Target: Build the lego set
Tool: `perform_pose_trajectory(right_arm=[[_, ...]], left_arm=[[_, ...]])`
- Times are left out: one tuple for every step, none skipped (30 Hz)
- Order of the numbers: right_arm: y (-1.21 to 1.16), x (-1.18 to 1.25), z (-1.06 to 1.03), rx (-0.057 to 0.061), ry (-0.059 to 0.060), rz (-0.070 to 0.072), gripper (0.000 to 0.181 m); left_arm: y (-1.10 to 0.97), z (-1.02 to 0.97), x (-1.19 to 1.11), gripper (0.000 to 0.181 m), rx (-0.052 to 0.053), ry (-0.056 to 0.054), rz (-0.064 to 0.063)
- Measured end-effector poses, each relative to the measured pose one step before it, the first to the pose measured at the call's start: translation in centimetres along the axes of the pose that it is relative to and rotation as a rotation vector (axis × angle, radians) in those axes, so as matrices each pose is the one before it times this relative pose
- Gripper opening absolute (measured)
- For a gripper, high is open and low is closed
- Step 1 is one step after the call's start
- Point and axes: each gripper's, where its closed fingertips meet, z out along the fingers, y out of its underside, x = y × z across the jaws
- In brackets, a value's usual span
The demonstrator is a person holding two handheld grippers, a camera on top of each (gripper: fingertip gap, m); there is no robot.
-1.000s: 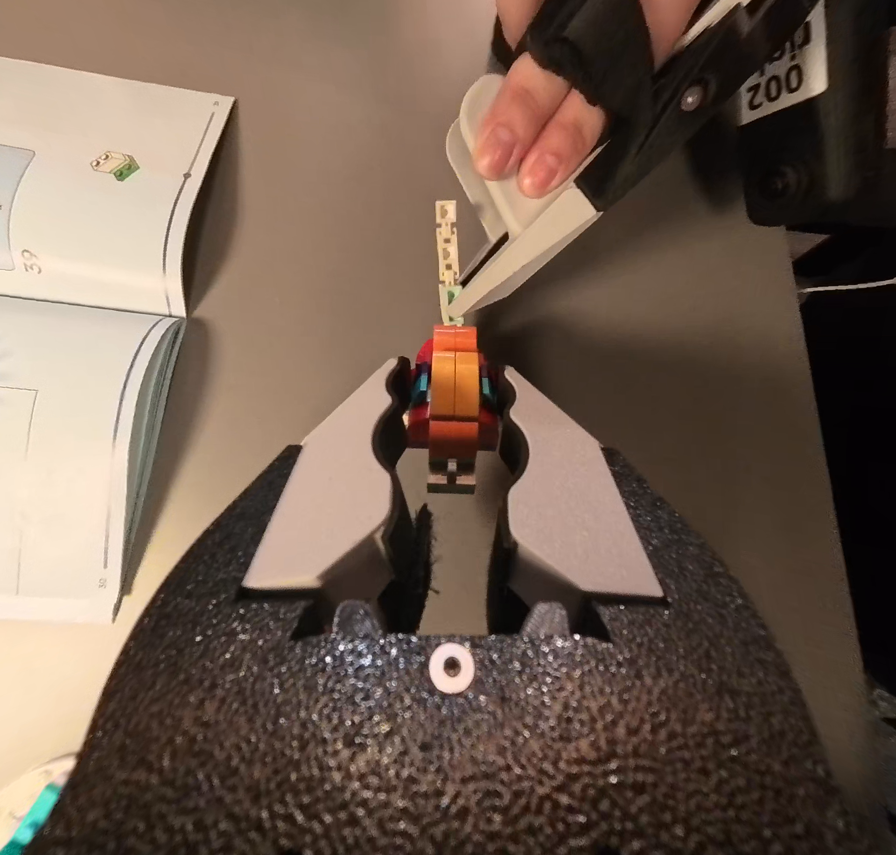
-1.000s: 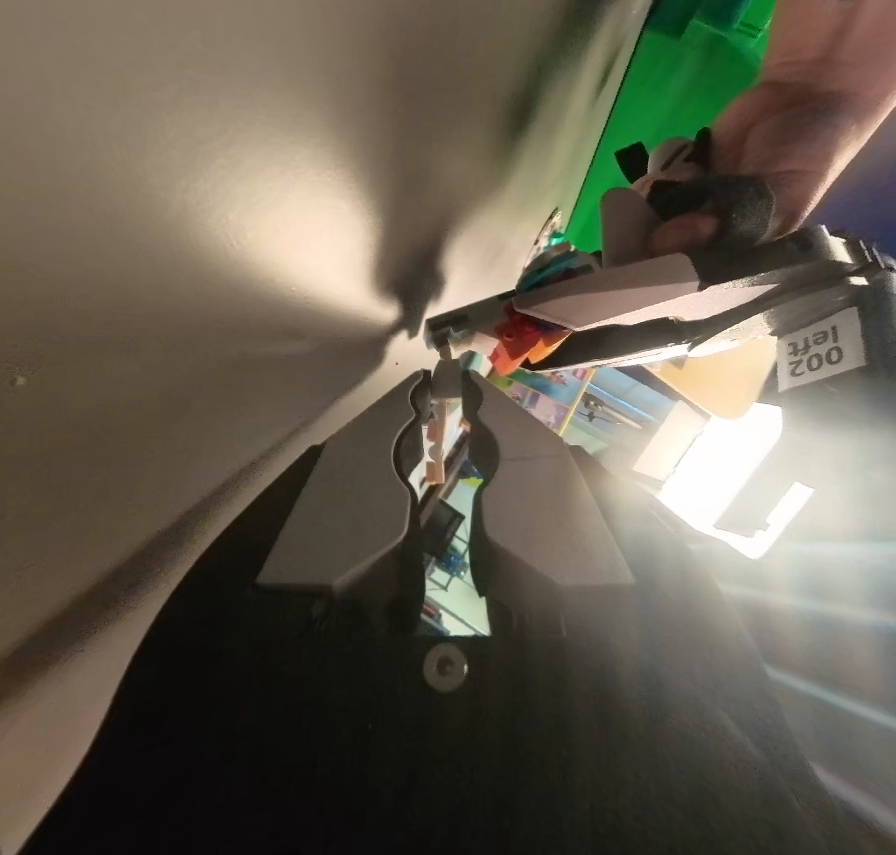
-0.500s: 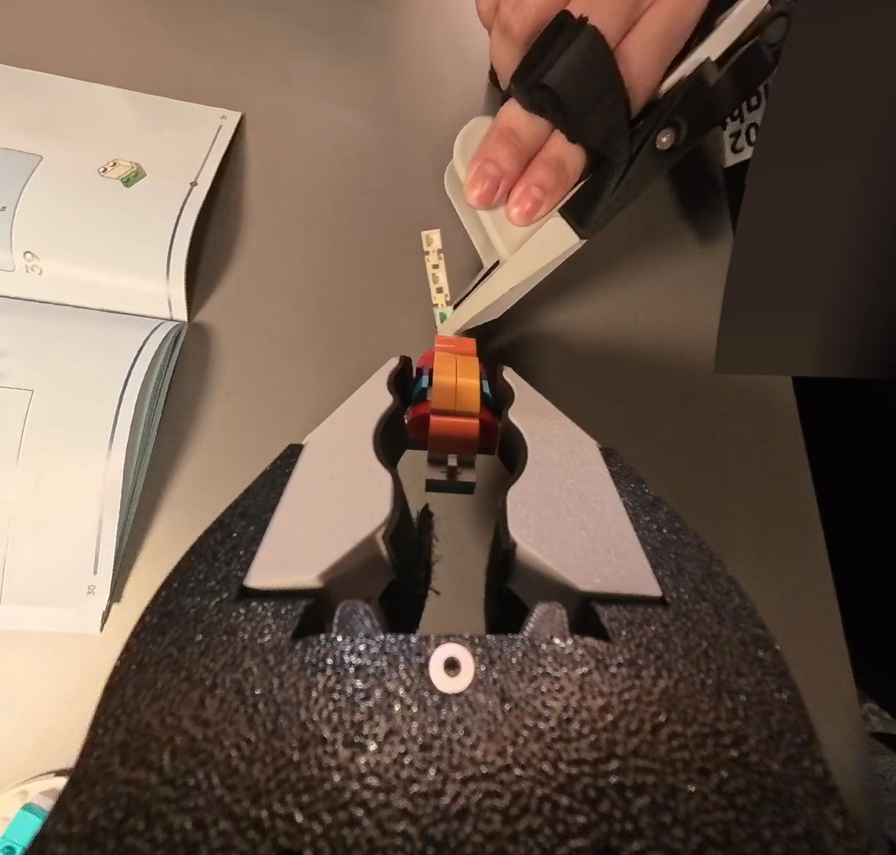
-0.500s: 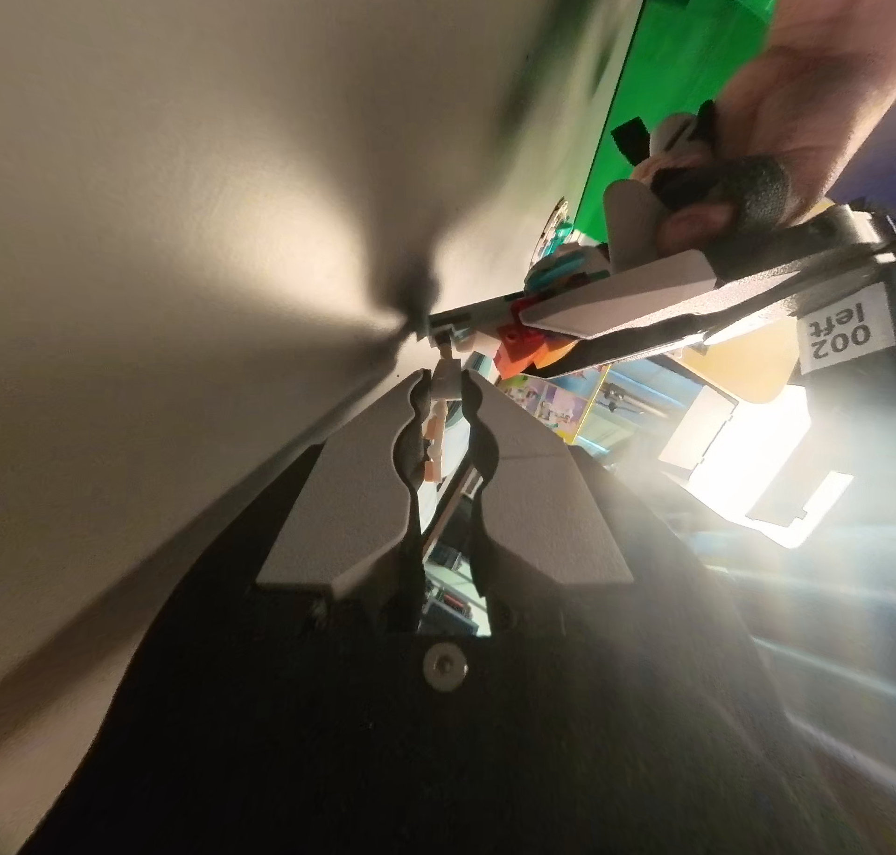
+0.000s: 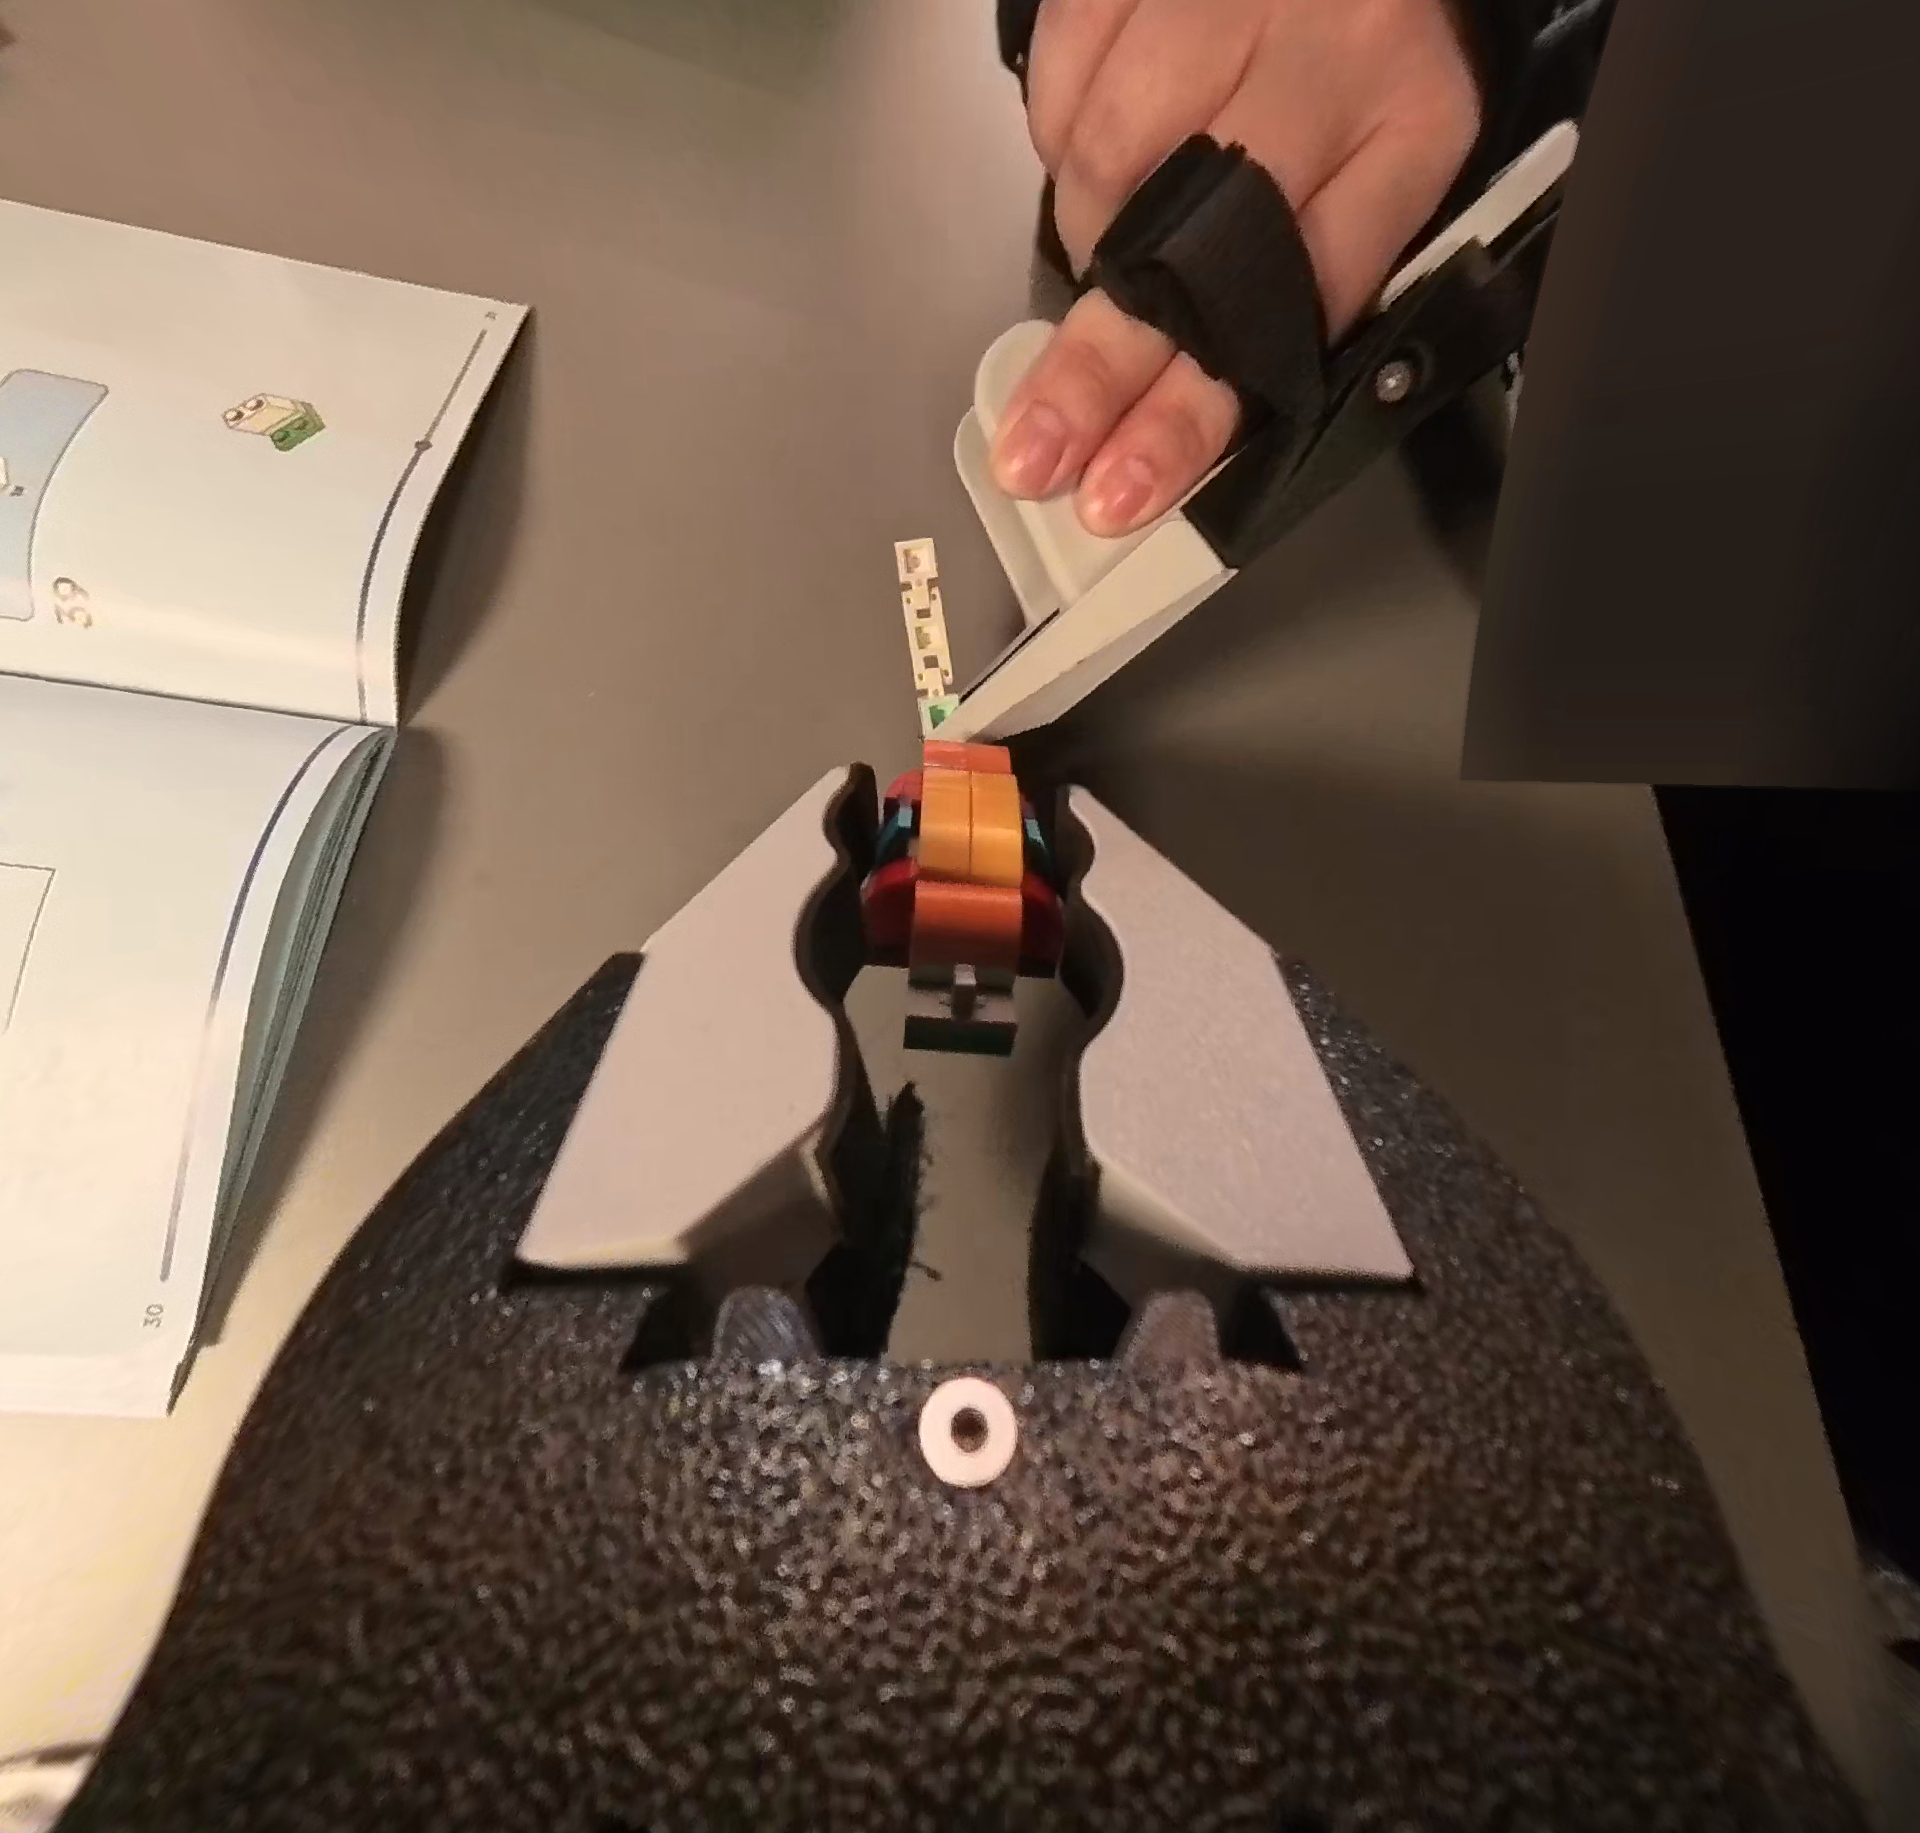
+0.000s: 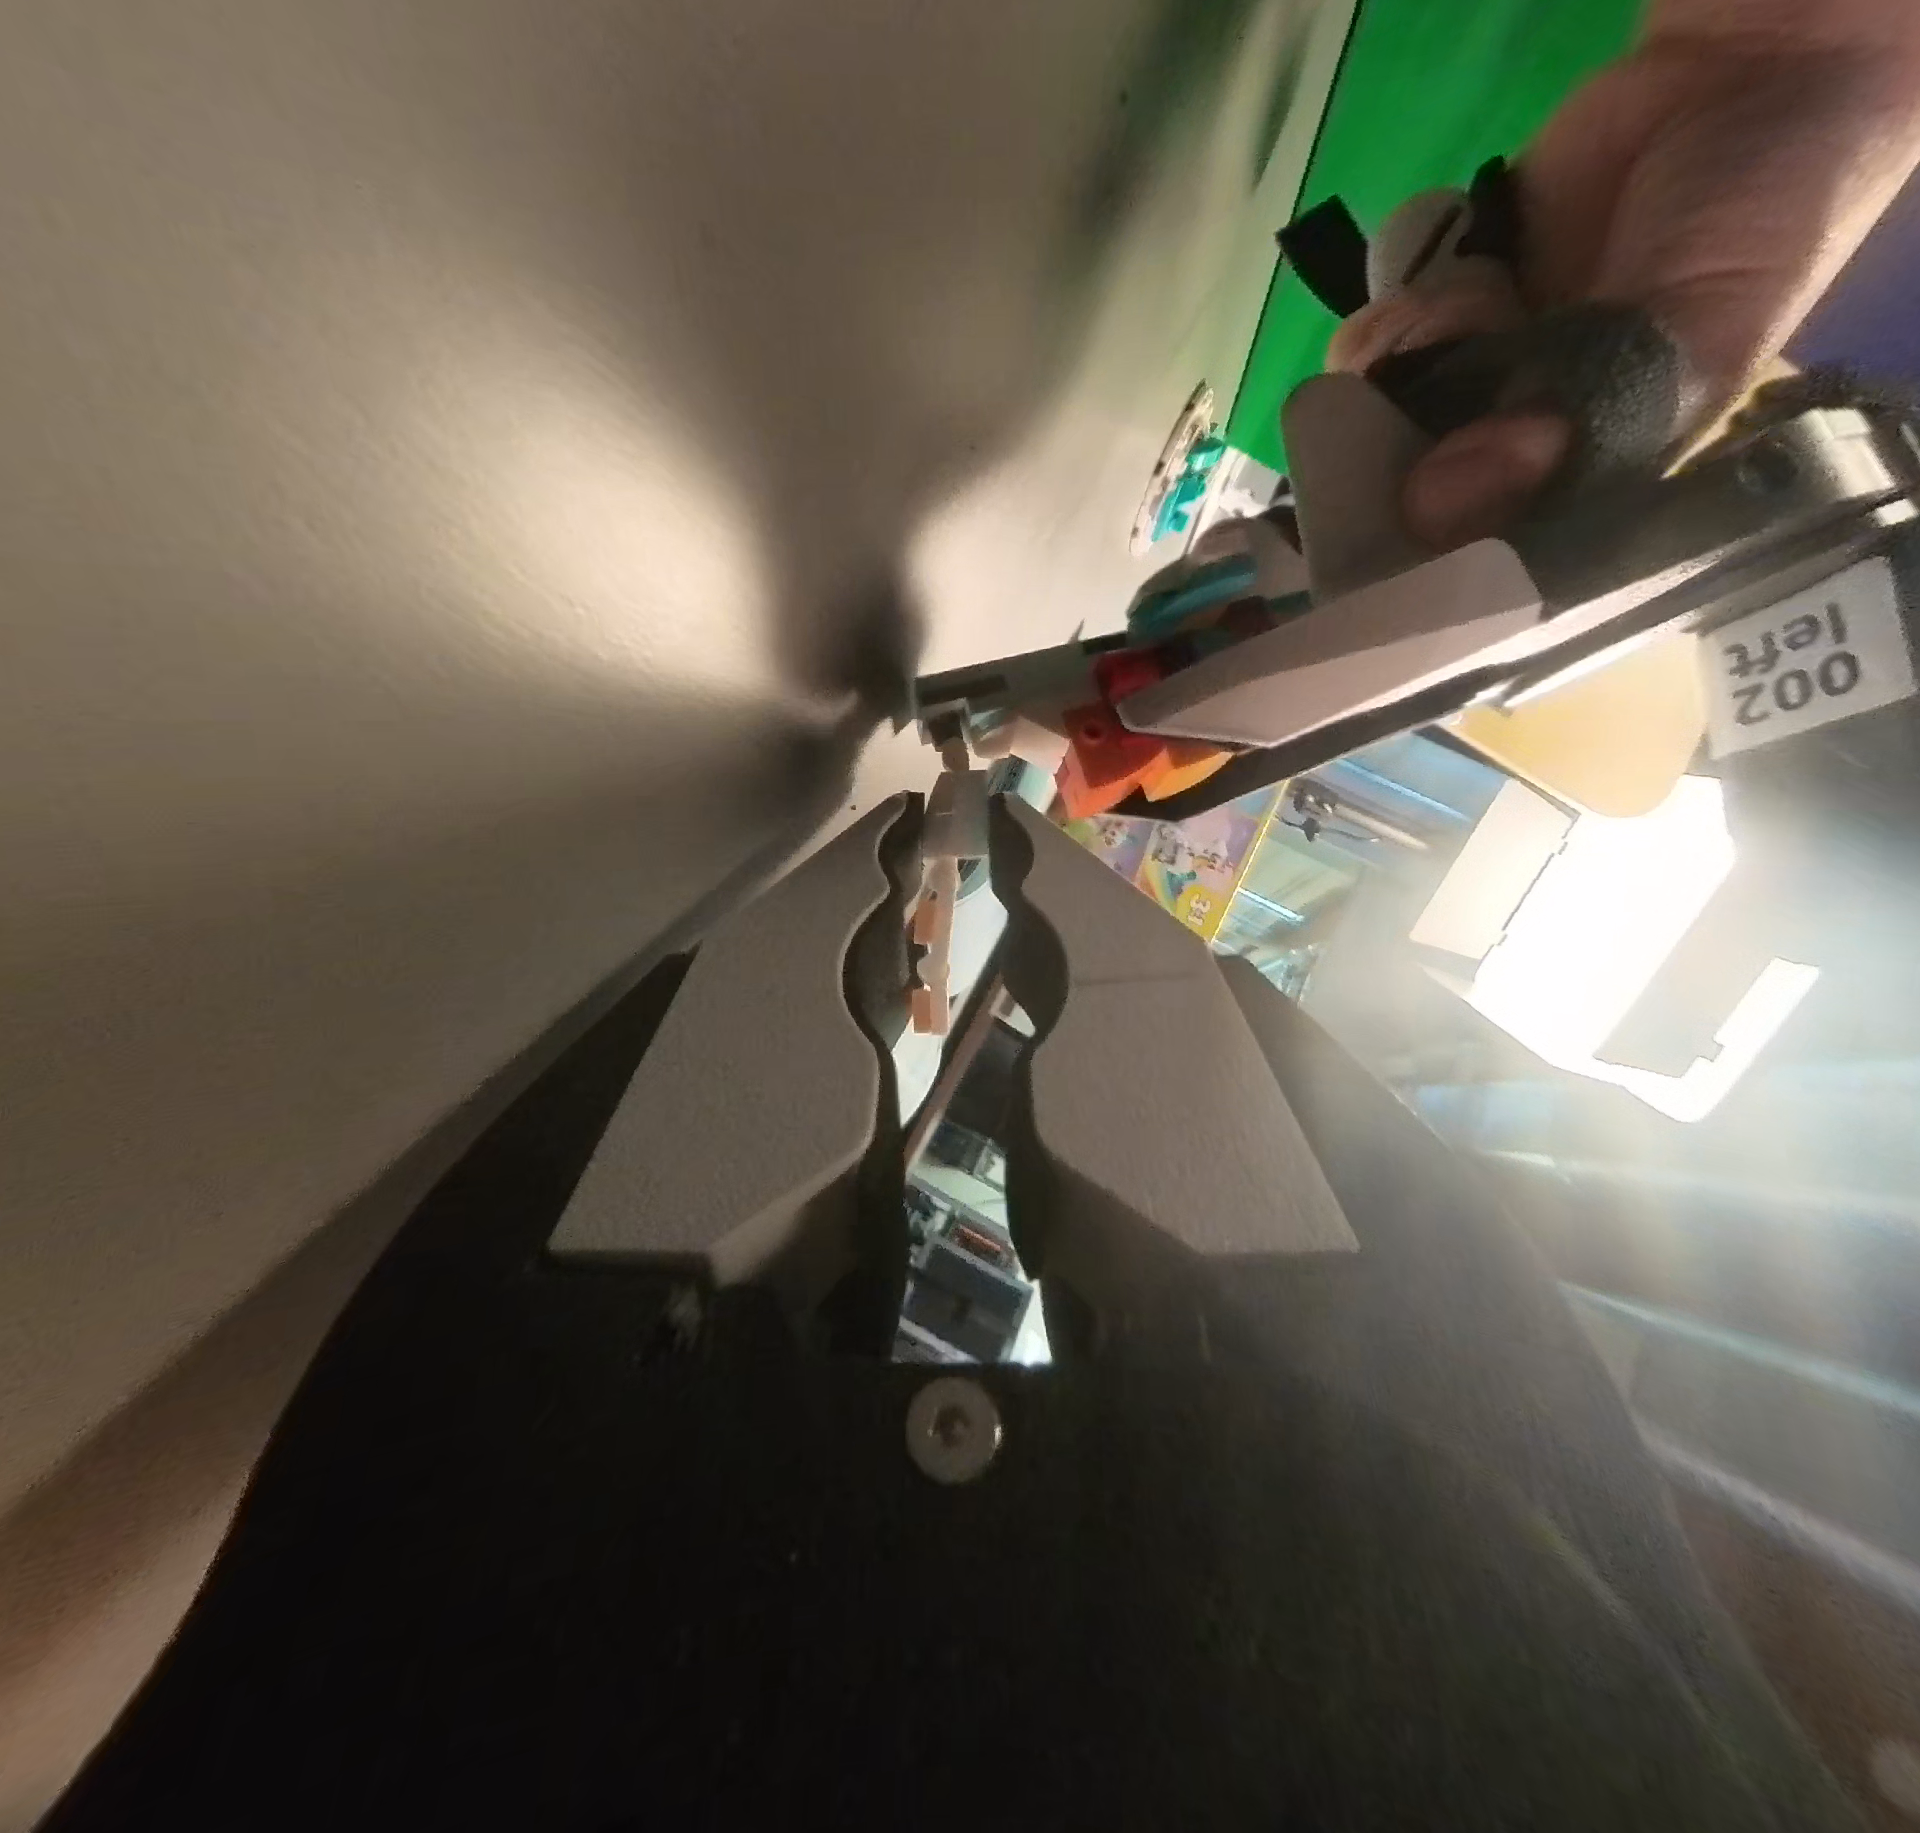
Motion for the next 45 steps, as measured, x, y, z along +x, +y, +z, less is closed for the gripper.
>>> perform_pose_trajectory(right_arm=[[0.000,0.015,-0.011,-0.0049,0.0055,-0.0028,0.010],[0.020,0.006,0.002,-0.0074,0.0048,0.0014,0.010],[0.002,0.008,0.013,-0.0071,0.0038,0.0033,0.010],[0.007,0.001,0.008,-0.0057,0.0025,0.0028,0.010],[0.016,0.012,0.013,-0.0057,0.0003,0.0064,0.010],[0.009,-0.002,0.026,-0.0061,-0.0022,0.0096,0.010],[0.023,-0.003,0.019,-0.0061,-0.0031,0.0101,0.011],[0.014,0.015,0.031,-0.0077,-0.0030,0.0102,0.010],[0.014,0.015,0.037,-0.0113,-0.0030,0.0092,0.010],[-0.005,0.007,0.010,-0.0132,-0.0026,0.0027,0.010],[-0.012,-0.008,0.006,-0.0141,-0.0025,-0.0048,0.010],[-0.017,0.008,-0.021,-0.0136,-0.0005,-0.0047,0.011],[0.004,0.003,-0.012,-0.0126,-0.0014,-0.0023,0.011],[-0.008,0.004,-0.018,-0.0109,-0.0015,-0.0039,0.011],[0.001,0.006,-0.013,-0.0101,0.0004,-0.0109,0.010],[-0.009,0.002,-0.012,-0.0082,0.0011,-0.0119,0.010],[-0.005,-0.011,-0.012,-0.0040,0.0000,-0.0104,0.010],[0.001,-0.011,-0.015,-0.0004,-0.0011,-0.0043,0.010],[0.004,-0.010,-0.001,0.0019,-0.0014,0.0010,0.010],[0.000,-0.015,-0.010,0.0013,0.0002,-0.0013,0.010],[0.004,-0.007,-0.003,-0.0014,0.0012,-0.0035,0.010],[0.003,0.007,-0.007,-0.0031,0.0012,-0.0053,0.010],[0.004,0.000,0.000,-0.0030,0.0007,-0.0035,0.010],[0.018,0.009,-0.003,-0.0009,-0.0005,0.0007,0.010],[0.025,0.001,0.019,-0.0007,-0.0028,0.0092,0.011],[0.053,-0.010,0.048,-0.0024,-0.0041,0.0164,0.010],[0.061,0.010,0.081,-0.0053,-0.0015,0.0105,0.011],[0.114,0.017,0.122,-0.0113,0.0019,0.0012,0.011],[0.142,0.026,0.128,-0.0133,0.0050,-0.0009,0.011],[0.139,0.085,0.107,-0.0105,0.0068,0.0027,0.011],[0.156,0.027,0.107,-0.0074,0.0014,0.0117,0.011],[0.206,0.018,0.101,-0.0082,0.0015,0.0127,0.010],[0.243,0.055,0.094,-0.0088,0.0054,0.0072,0.011],[0.262,0.093,0.102,-0.0108,0.0083,0.0072,0.011],[0.155,0.046,0.072,-0.0047,0.0024,0.0079,0.011],[0.088,-0.041,0.040,0.0001,-0.0026,0.0106,0.011],[0.059,-0.093,0.036,0.0024,-0.0045,0.0057,0.011],[0.121,-0.068,0.035,-0.0003,-0.0007,0.0016,0.011],[0.164,-0.039,0.029,-0.0020,0.0026,0.0035,0.011],[0.083,-0.029,0.020,0.0029,-0.0003,0.0075,0.011],[0.037,-0.025,0.013,0.0066,-0.0013,0.0094,0.011],[0.048,-0.034,0.017,0.0045,-0.0005,0.0033,0.011],[0.054,-0.035,0.035,0.0024,-0.0011,0.0002,0.010],[0.084,-0.035,0.026,0.0002,-0.0015,0.0010,0.011],[0.108,-0.028,0.039,-0.0021,-0.0014,0.0005,0.011]], left_arm=[[-0.042,0.011,0.005,0.031,0.0084,0.0045,-0.0027],[-0.012,0.002,-0.009,0.031,0.0040,0.0024,-0.0041],[-0.002,0.000,-0.003,0.031,0.0027,0.0008,-0.0009],[0.012,-0.007,0.011,0.031,0.0014,0.0000,0.0016],[0.030,-0.011,-0.007,0.031,0.0009,-0.0006,0.0019],[0.021,-0.007,0.006,0.031,0.0031,-0.0001,0.0000],[0.013,-0.002,-0.015,0.031,0.0036,0.0004,-0.0032],[0.064,-0.034,-0.008,0.031,0.0006,0.0009,-0.0030],[0.091,-0.034,-0.030,0.030,-0.0016,0.0001,-0.0042],[0.062,-0.025,-0.014,0.030,0.0005,-0.0004,-0.0021],[0.052,-0.018,-0.015,0.031,0.0017,-0.0019,-0.0018],[0.040,-0.009,0.001,0.031,0.0016,-0.0022,-0.0007],[0.018,-0.009,-0.001,0.030,0.0015,-0.0029,0.0005],[0.012,0.005,0.015,0.030,0.0010,-0.0024,-0.0001],[0.001,-0.001,0.005,0.030,-0.0003,-0.0024,0.0008],[-0.005,0.011,0.023,0.030,-0.0004,-0.0015,0.0016],[-0.037,0.019,0.022,0.030,0.0009,-0.0011,0.0019],[-0.071,0.036,0.022,0.030,0.0025,0.0000,-0.0001],[-0.075,0.026,0.024,0.030,0.0022,0.0008,-0.0004],[-0.059,0.034,0.009,0.030,0.0010,0.0003,0.0004],[-0.038,0.017,0.010,0.030,0.0001,0.0003,0.0004],[-0.021,0.016,0.012,0.030,-0.0013,-0.0003,0.0018],[-0.005,-0.002,-0.004,0.030,-0.0011,-0.0016,0.0036],[-0.028,0.006,0.016,0.030,0.0013,-0.0016,0.0030],[-0.066,0.020,0.005,0.030,0.0053,-0.0004,0.0038],[-0.124,0.030,-0.015,0.030,0.0116,0.0009,0.0037],[-0.187,0.013,-0.070,0.030,0.0175,0.0014,-0.0018],[-0.215,0.037,-0.129,0.030,0.0225,0.0002,-0.0043],[-0.230,0.029,-0.187,0.030,0.0251,-0.0049,-0.0011],[-0.167,0.044,-0.174,0.030,0.0220,-0.0062,0.0036],[-0.177,0.028,-0.167,0.030,0.0211,-0.0087,0.0061],[-0.200,0.033,-0.135,0.030,0.0226,-0.0097,0.0089],[-0.152,0.051,0.036,0.030,0.0174,-0.0010,0.0093],[-0.260,0.048,0.090,0.030,0.0254,-0.0018,0.0114],[-0.172,0.089,-0.002,0.030,0.0221,-0.0093,0.0129],[-0.040,0.107,0.048,0.030,0.0159,-0.0065,0.0132],[0.020,0.093,-0.019,0.030,0.0121,-0.0101,0.0094],[0.070,0.035,-0.074,0.030,0.0083,-0.0120,0.0069],[0.007,-0.036,-0.053,0.030,0.0125,-0.0088,0.0055],[-0.071,-0.083,-0.053,0.030,0.0155,-0.0056,-0.0014],[-0.080,-0.115,-0.103,0.029,0.0149,-0.0063,-0.0081],[-0.039,-0.140,-0.093,0.029,0.0105,-0.0032,-0.0116],[0.078,-0.140,-0.099,0.030,0.0013,-0.0004,-0.0127],[0.248,-0.095,-0.084,0.030,-0.0113,0.0034,-0.0144],[0.267,-0.073,-0.047,0.030,-0.0150,0.0058,-0.0149]])
